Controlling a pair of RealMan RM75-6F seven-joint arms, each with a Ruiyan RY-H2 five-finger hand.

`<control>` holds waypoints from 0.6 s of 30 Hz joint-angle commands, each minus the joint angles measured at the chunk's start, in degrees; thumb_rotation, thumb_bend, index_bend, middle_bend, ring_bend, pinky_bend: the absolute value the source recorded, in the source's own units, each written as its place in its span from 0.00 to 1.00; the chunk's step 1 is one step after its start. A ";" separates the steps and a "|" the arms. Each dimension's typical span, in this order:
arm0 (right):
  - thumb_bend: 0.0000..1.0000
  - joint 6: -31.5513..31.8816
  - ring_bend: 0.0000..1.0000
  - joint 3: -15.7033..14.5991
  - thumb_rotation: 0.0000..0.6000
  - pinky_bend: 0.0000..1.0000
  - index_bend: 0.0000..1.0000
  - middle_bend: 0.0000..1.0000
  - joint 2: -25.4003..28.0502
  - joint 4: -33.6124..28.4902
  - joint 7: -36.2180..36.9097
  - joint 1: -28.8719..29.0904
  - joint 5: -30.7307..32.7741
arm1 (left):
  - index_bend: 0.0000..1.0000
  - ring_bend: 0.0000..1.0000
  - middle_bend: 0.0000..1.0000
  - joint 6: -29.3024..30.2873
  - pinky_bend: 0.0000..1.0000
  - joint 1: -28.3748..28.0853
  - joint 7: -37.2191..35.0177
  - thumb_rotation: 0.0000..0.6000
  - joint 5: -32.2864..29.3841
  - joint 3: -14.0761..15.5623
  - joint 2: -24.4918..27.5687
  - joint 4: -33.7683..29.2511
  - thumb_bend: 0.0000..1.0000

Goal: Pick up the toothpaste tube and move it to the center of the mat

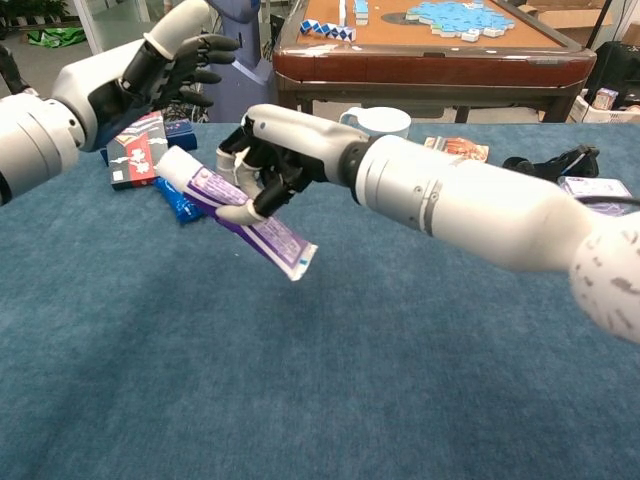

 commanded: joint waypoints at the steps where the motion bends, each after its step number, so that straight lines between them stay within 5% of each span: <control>1: 0.86 -8.13 0.69 -2.14 1.00 0.49 0.89 0.78 7.81 -3.65 -6.39 2.67 3.18 | 0.00 0.00 0.00 0.37 0.07 0.64 0.55 0.00 0.43 0.25 1.36 -0.44 0.01; 6: 0.79 -11.54 0.61 -4.03 1.00 0.46 0.88 0.73 10.37 -4.42 -12.58 5.06 7.97 | 0.00 0.00 0.00 1.16 0.07 1.82 1.80 0.00 0.69 0.96 3.39 -1.30 0.01; 11: 0.67 -12.19 0.51 -6.57 1.00 0.41 0.75 0.62 9.18 -3.57 -17.97 7.22 13.18 | 0.00 0.00 0.00 1.23 0.07 2.89 3.54 0.00 0.63 2.14 5.21 -3.06 0.01; 18: 0.40 -10.51 0.27 -7.93 1.00 0.32 0.28 0.30 9.76 -5.87 -20.78 8.49 18.01 | 0.00 0.00 0.00 2.12 0.07 3.84 5.75 0.00 1.62 3.30 6.51 -3.59 0.01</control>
